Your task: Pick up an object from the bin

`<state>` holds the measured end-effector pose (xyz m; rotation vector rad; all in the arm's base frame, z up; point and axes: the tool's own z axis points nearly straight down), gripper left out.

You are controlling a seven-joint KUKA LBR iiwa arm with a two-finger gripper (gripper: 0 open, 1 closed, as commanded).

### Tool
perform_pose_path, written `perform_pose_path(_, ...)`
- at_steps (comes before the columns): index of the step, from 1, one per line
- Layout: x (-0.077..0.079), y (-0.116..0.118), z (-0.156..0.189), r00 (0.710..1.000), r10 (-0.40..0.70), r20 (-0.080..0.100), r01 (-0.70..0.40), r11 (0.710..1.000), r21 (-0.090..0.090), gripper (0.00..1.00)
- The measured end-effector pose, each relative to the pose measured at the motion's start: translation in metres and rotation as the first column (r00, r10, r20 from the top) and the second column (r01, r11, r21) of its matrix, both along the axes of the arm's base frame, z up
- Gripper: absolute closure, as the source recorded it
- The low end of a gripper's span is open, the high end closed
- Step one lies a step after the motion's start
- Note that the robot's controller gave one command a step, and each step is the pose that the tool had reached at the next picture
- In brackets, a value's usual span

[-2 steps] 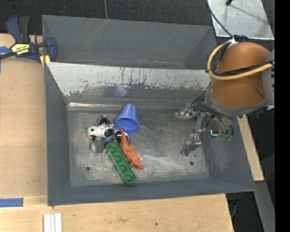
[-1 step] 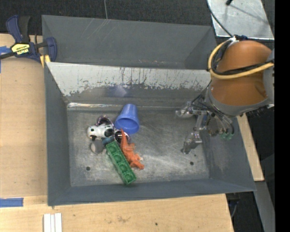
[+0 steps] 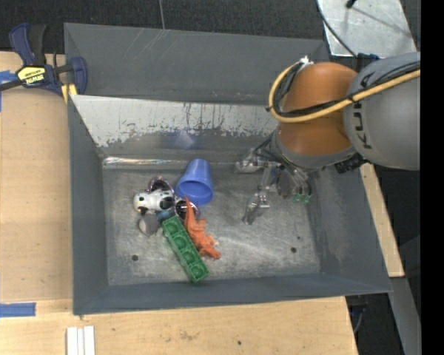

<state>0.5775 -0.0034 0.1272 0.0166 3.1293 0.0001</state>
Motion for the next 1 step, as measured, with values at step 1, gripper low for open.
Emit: perform_pose_path(1, 0.0347, 0.0493, -0.0024, 0.987, 0.161, -0.014, -0.161, 0.987, 0.0, 0.0)
